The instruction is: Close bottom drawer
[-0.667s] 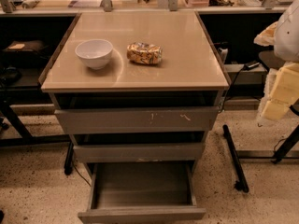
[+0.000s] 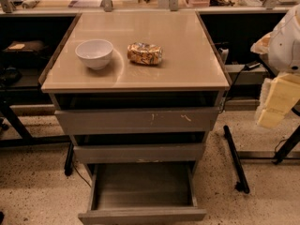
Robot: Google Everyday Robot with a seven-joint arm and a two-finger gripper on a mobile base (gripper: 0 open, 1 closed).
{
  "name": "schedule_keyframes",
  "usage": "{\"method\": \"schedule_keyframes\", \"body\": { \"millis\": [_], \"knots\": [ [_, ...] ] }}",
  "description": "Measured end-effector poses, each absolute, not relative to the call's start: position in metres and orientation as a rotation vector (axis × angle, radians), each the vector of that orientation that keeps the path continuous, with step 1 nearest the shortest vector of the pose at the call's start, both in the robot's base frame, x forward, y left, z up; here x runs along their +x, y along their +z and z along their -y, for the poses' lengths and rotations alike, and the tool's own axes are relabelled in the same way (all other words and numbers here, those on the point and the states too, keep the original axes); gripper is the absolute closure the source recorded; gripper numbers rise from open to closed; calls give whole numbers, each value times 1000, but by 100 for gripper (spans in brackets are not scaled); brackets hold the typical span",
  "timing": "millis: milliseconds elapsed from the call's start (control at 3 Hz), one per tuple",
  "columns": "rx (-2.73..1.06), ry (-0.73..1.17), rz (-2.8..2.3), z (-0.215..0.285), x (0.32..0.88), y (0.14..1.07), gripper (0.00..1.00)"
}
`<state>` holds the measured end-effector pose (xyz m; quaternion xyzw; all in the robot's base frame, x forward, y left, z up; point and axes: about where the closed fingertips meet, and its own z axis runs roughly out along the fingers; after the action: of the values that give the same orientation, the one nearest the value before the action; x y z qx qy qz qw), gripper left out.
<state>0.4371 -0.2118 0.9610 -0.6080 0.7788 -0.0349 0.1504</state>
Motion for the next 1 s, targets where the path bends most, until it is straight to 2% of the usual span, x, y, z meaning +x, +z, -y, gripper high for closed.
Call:
{"method": "schedule_keyframes", "body": {
  "millis": [1000],
  "knots": [
    [-1892, 122, -2235, 199, 413, 749, 0]
  ]
}}
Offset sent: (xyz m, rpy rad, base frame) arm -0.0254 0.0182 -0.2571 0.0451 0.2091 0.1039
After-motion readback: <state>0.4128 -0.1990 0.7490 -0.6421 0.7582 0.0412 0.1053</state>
